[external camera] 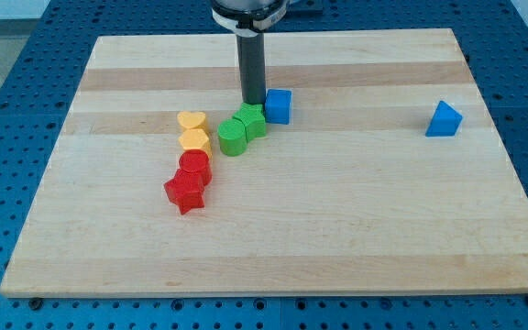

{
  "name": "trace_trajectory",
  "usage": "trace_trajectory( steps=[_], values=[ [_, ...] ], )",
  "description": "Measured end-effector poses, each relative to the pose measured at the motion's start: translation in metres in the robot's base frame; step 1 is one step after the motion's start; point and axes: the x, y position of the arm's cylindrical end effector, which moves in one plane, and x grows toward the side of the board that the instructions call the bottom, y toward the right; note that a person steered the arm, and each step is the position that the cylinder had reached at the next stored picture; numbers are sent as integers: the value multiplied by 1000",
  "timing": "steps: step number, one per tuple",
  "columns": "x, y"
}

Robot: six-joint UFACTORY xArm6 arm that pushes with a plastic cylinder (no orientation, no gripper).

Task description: Place the blue cube at the center of the board

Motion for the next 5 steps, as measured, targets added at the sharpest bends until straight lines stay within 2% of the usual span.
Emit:
trace_trajectory(
  steps=[2, 3, 5],
  values=[
    [-41, 60],
    [-39, 108],
    [10, 103]
  ],
)
